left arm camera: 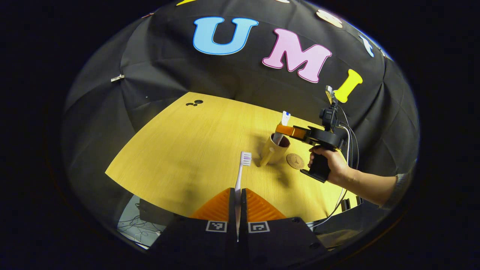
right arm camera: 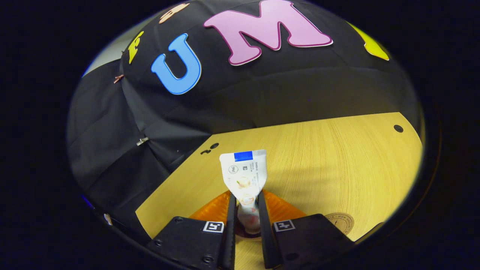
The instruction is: Put the toothbrush and toothpaste on the desktop into the cup, then pick up the cup and place it on the coaster on the desktop.
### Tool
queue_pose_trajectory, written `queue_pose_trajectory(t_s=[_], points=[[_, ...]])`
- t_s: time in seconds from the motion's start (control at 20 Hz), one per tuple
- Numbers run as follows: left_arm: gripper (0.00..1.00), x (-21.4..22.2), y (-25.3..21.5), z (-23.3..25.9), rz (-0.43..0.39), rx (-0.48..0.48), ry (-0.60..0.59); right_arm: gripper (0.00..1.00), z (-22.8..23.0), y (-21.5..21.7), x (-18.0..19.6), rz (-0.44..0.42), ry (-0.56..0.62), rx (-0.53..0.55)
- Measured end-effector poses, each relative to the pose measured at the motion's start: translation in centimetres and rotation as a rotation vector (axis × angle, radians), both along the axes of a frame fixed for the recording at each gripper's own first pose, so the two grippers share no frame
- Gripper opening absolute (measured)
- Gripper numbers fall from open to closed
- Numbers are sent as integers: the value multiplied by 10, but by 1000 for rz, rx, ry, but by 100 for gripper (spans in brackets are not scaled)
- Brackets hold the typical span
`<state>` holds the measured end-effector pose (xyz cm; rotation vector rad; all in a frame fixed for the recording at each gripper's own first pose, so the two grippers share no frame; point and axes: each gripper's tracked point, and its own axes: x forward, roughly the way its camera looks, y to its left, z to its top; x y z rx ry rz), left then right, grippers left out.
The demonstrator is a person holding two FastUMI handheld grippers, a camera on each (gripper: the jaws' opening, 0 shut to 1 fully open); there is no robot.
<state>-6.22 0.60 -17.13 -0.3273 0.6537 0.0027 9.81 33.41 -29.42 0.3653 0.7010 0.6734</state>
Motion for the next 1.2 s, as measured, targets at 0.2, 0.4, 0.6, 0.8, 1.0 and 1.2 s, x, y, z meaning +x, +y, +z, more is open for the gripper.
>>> queue_pose_trajectory(t_s=[0.2, 0.4, 0.6, 0.8, 1.0, 1.2], points=[[6, -3, -3, 0, -6, -5, -1, 63, 2, 0, -15, -2, 19, 21], [6, -5, -6, 6, -10, -10, -20, 61, 10, -7, -24, -28, 41, 46], [6, 4, -14, 14, -28, -21, -47, 65, 31, -20, -32, -37, 31, 68], [6, 30, -32, 33, -87, -45, -112, 67, 52, -43, -52, -60, 46, 98], [6, 74, -54, 63, -163, -53, -209, 67, 54, -74, -82, -61, 74, 83], [6, 120, -91, 98, -261, -76, -314, 67, 47, -117, -107, -81, 105, 53]])
